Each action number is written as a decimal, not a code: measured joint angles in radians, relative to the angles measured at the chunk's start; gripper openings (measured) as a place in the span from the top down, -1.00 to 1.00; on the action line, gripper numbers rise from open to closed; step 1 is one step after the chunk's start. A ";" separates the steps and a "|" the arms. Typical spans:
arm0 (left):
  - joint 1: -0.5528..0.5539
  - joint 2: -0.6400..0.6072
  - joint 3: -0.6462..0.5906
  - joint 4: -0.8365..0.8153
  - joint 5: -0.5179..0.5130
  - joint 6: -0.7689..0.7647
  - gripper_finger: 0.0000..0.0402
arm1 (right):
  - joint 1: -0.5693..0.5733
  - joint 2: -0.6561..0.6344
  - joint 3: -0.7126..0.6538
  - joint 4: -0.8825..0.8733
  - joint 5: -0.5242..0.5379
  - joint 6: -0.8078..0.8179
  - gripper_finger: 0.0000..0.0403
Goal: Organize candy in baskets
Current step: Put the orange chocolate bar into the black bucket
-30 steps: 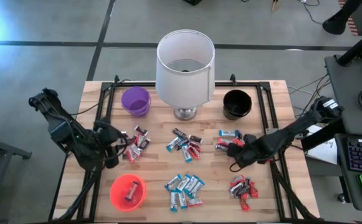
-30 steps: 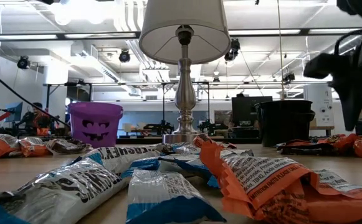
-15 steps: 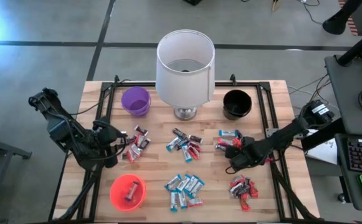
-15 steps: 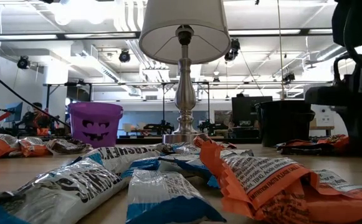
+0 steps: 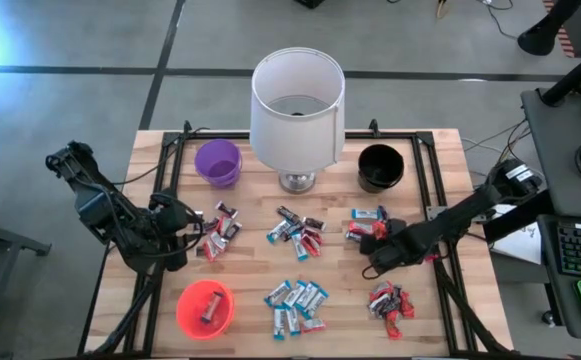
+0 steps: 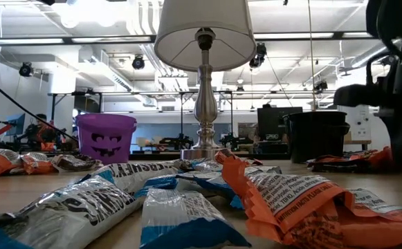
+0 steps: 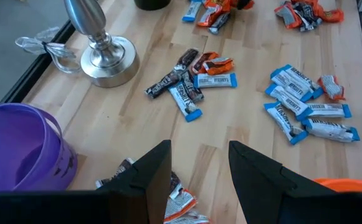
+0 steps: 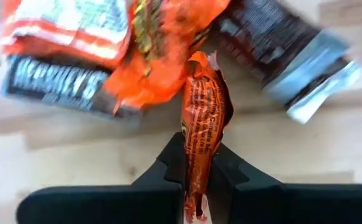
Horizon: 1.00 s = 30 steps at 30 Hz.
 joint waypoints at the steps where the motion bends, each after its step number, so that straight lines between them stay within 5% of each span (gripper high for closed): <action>1: 0.000 -0.001 0.000 0.000 0.000 -0.001 0.29 | 0.004 -0.014 0.000 0.015 -0.004 -0.012 0.90; 16: 0.000 -0.029 0.000 -0.004 0.015 -0.004 0.29 | 0.036 -0.150 0.099 0.119 0.068 -0.309 0.90; 30: 0.000 -0.058 0.000 -0.061 0.019 -0.006 0.29 | -0.075 -0.190 0.290 -0.263 0.199 -0.463 0.90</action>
